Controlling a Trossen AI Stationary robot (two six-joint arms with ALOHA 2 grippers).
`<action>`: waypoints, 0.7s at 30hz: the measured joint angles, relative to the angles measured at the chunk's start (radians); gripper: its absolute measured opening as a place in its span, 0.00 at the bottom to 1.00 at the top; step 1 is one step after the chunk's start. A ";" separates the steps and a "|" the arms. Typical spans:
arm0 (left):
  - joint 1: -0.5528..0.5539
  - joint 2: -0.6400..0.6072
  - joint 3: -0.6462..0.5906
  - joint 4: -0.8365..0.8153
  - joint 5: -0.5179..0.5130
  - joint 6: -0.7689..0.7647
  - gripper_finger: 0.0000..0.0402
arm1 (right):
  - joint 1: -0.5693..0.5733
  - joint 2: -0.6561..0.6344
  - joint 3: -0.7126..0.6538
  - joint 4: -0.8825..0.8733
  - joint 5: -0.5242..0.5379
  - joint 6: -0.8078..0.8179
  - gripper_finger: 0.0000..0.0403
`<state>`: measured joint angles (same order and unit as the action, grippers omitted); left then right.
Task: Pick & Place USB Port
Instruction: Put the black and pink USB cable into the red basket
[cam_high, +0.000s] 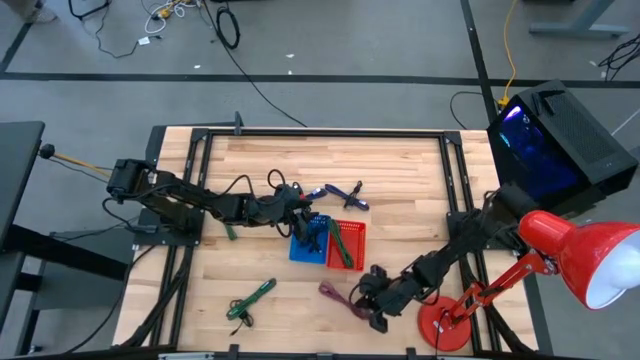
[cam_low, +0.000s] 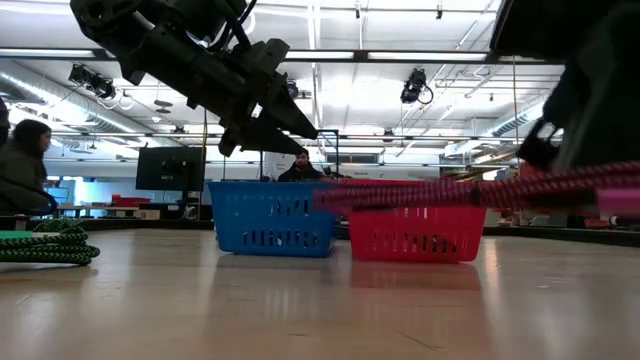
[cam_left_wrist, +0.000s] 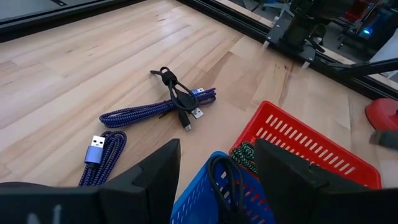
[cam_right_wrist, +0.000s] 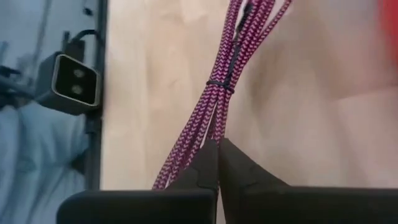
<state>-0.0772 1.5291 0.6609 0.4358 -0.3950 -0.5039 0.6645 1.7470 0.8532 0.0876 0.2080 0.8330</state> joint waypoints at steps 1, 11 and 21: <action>0.000 0.000 0.000 0.000 0.000 0.000 0.52 | -0.002 -0.019 0.000 -0.012 0.010 -0.008 0.00; 0.000 0.000 0.000 -0.009 0.000 0.000 0.52 | -0.002 -0.196 0.002 -0.043 0.250 -0.109 0.00; 0.000 0.000 0.000 -0.015 0.000 0.001 0.52 | -0.012 -0.167 -0.008 -0.050 0.596 -0.013 0.00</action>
<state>-0.0769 1.5291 0.6605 0.4206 -0.3950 -0.5034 0.6528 1.5799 0.8449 0.0379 0.8038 0.8204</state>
